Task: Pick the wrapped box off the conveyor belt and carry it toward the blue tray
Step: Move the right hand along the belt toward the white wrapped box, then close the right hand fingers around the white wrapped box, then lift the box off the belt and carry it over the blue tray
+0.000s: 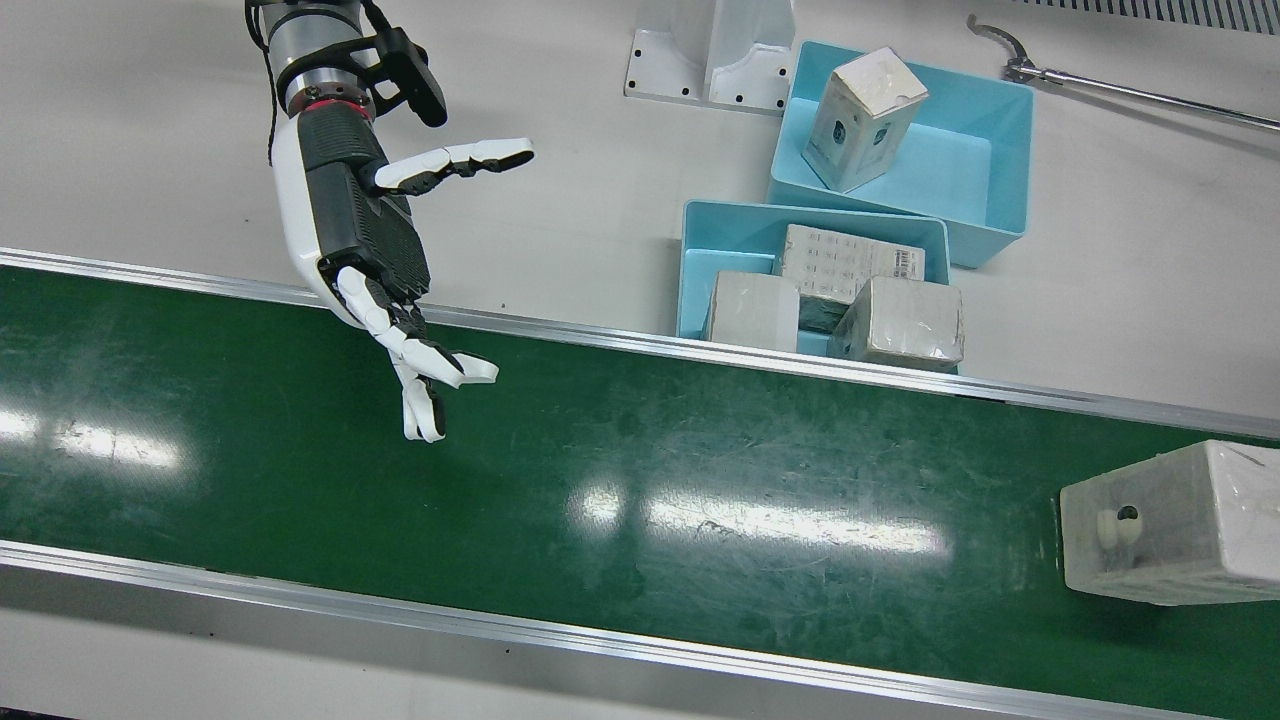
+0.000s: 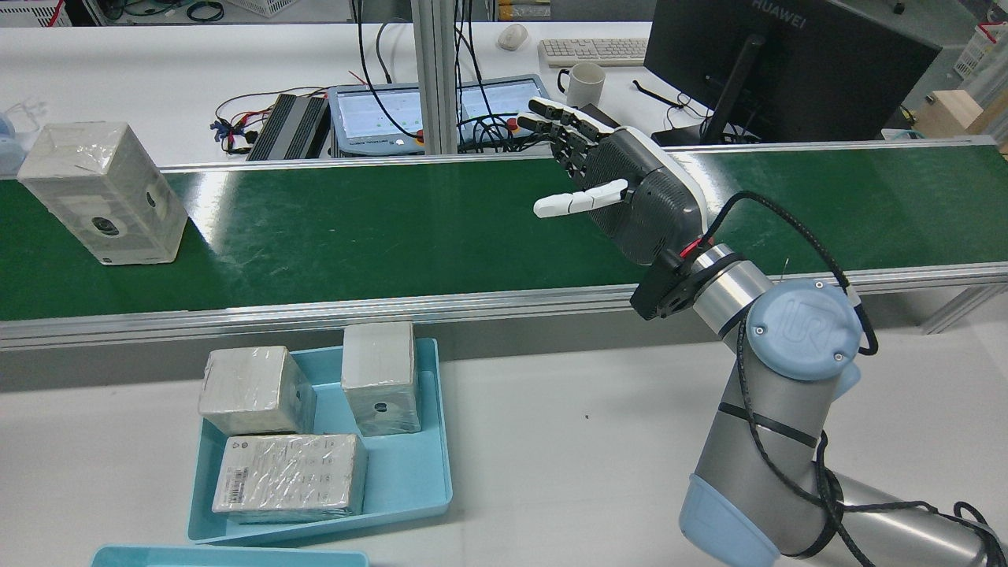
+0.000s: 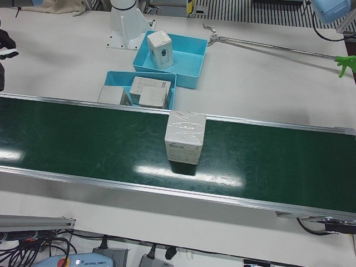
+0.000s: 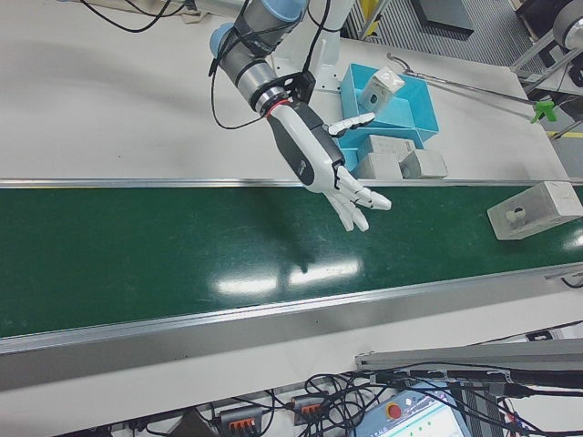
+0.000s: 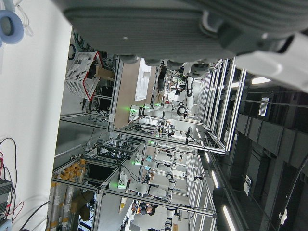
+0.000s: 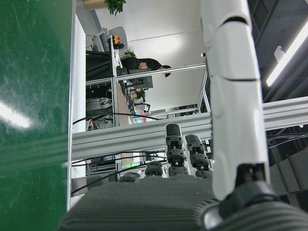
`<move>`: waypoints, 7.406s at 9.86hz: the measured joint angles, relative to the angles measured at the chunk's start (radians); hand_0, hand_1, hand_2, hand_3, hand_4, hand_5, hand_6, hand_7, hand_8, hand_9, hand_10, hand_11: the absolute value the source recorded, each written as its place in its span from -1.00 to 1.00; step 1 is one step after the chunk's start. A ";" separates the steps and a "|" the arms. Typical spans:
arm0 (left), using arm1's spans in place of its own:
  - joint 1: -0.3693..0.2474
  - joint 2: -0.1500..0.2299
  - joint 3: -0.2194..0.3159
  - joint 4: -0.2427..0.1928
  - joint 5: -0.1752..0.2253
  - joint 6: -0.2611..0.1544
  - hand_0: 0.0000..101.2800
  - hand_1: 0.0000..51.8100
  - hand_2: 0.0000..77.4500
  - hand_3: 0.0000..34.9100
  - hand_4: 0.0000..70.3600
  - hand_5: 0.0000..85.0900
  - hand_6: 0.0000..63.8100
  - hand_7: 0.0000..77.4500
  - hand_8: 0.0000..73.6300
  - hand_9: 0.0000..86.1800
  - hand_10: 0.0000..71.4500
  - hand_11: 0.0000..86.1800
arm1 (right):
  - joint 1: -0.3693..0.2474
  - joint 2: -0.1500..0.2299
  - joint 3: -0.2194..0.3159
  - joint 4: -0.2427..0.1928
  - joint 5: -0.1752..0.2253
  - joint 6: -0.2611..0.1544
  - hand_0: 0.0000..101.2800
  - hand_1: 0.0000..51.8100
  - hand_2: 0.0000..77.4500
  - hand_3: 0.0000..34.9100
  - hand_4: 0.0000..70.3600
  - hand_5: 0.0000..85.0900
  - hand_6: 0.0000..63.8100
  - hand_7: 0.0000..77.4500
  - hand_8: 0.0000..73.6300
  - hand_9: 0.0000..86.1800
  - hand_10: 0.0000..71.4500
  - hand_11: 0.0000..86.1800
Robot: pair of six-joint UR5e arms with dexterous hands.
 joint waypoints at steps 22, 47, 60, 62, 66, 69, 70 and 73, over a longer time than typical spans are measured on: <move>0.000 0.000 0.000 0.000 0.000 0.000 -1.00 -1.00 -0.97 -1.00 -1.00 -0.97 -0.98 -0.99 -0.99 -1.00 -1.00 -0.99 | 0.016 0.114 -0.211 0.032 0.050 -0.080 0.00 -0.33 -0.80 -1.00 -0.78 -0.74 -0.88 -0.68 -0.96 -0.95 -1.00 -0.97; 0.000 0.000 0.000 0.000 0.000 0.000 -1.00 -1.00 -0.97 -1.00 -1.00 -0.99 -0.98 -0.99 -0.99 -1.00 -1.00 -0.99 | -0.040 0.327 -0.450 0.036 0.060 -0.100 0.02 -0.26 -0.73 -0.85 -0.71 -0.68 -0.83 -0.54 -0.93 -0.92 -1.00 -0.97; 0.000 0.000 0.000 0.000 0.000 0.000 -1.00 -1.00 -0.99 -1.00 -1.00 -0.97 -0.98 -0.99 -0.99 -1.00 -1.00 -0.99 | -0.090 0.310 -0.210 -0.018 0.084 -0.128 0.56 -0.22 -0.37 -0.96 0.10 -0.14 -0.04 0.00 -0.21 -0.05 -0.66 -0.52; 0.000 0.000 0.000 0.000 0.000 0.000 -1.00 -1.00 -0.99 -1.00 -1.00 -0.97 -1.00 -0.99 -0.99 -1.00 -1.00 -0.99 | -0.154 0.308 -0.128 -0.045 0.089 -0.178 0.57 -0.37 -0.28 -0.98 0.09 0.04 0.11 0.00 -0.19 -0.01 -0.63 -0.48; 0.000 0.000 0.000 0.000 0.000 0.000 -1.00 -1.00 -0.99 -1.00 -1.00 -0.99 -0.98 -0.99 -0.99 -0.99 -1.00 -0.99 | -0.310 0.306 -0.058 -0.053 0.124 -0.275 0.58 -0.37 -0.28 -0.97 0.07 0.08 0.25 -0.06 -0.21 -0.05 -0.66 -0.56; 0.000 0.000 0.000 0.000 0.000 0.000 -1.00 -1.00 -0.99 -1.00 -1.00 -0.99 -1.00 -0.99 -0.99 -1.00 -1.00 -0.99 | -0.383 0.278 -0.030 -0.054 0.128 -0.325 0.31 -0.41 -0.25 -0.96 0.07 0.09 0.25 -0.07 -0.32 -0.15 -0.76 -0.62; 0.000 0.000 0.000 0.000 0.000 0.000 -1.00 -1.00 -0.99 -1.00 -1.00 -0.97 -0.98 -0.99 -0.99 -1.00 -0.98 -0.99 | -0.390 0.255 -0.022 -0.053 0.127 -0.328 0.31 -0.41 -0.25 -0.96 0.07 0.09 0.25 -0.07 -0.32 -0.15 -0.76 -0.62; 0.000 0.000 0.000 0.000 0.000 0.000 -1.00 -1.00 -0.97 -1.00 -1.00 -0.99 -0.98 -0.99 -0.99 -1.00 -1.00 -0.99 | -0.409 0.223 -0.007 -0.053 0.115 -0.328 0.15 -0.37 -0.25 -1.00 -0.05 0.05 -0.57 0.15 -0.84 -0.75 -0.98 -0.95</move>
